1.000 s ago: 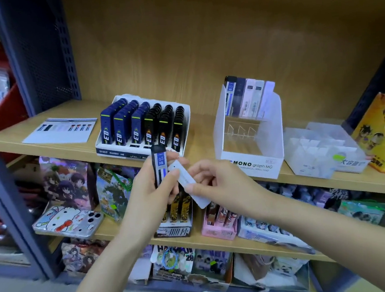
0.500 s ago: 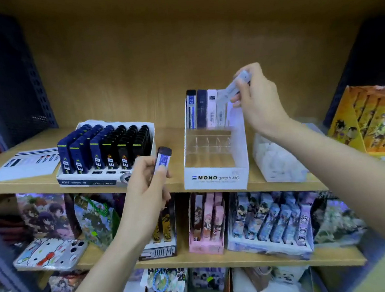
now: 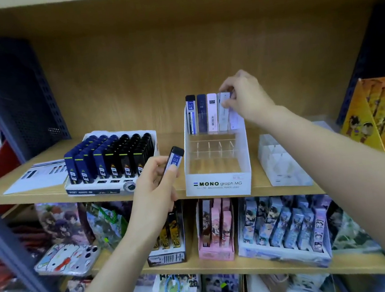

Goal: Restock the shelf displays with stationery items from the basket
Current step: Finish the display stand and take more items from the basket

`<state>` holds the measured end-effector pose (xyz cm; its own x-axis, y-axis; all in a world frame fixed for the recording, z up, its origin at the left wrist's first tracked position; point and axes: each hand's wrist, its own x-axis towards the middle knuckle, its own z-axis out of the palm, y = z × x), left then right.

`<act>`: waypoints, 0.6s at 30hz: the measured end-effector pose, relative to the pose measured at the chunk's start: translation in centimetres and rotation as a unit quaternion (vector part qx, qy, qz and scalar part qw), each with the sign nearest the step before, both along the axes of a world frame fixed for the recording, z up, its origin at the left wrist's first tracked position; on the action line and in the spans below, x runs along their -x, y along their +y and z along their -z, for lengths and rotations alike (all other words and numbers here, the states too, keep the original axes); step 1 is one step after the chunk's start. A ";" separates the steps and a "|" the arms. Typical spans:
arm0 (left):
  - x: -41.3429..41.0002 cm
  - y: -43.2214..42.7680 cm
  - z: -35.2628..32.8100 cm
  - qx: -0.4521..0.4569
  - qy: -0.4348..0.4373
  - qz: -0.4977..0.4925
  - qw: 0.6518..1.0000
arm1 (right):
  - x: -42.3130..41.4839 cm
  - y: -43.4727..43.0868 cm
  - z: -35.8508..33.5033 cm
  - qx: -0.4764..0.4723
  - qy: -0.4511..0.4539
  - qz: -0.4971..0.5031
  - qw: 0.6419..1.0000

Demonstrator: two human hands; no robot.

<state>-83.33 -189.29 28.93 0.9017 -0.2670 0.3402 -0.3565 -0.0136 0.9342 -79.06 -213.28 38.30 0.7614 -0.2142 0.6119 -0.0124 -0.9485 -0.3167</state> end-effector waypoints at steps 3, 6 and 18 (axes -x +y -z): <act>0.0 -0.1 0.0 0.005 0.007 0.005 1.000 | -0.2 0.0 0.2 0.013 0.013 0.024 1.000; 0.0 0.0 0.2 0.016 0.044 0.018 0.999 | 0.3 0.4 0.3 0.057 0.008 0.051 0.997; 1.7 0.4 1.3 0.005 0.029 0.068 0.997 | 11.0 9.1 4.0 -0.188 0.130 -0.220 0.948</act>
<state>-85.04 -188.90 27.65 0.8753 -0.3859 0.2913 -0.2996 0.0401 0.9532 -90.01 -204.22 34.27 0.9426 -0.0070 0.3339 0.2335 -0.7008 -0.6740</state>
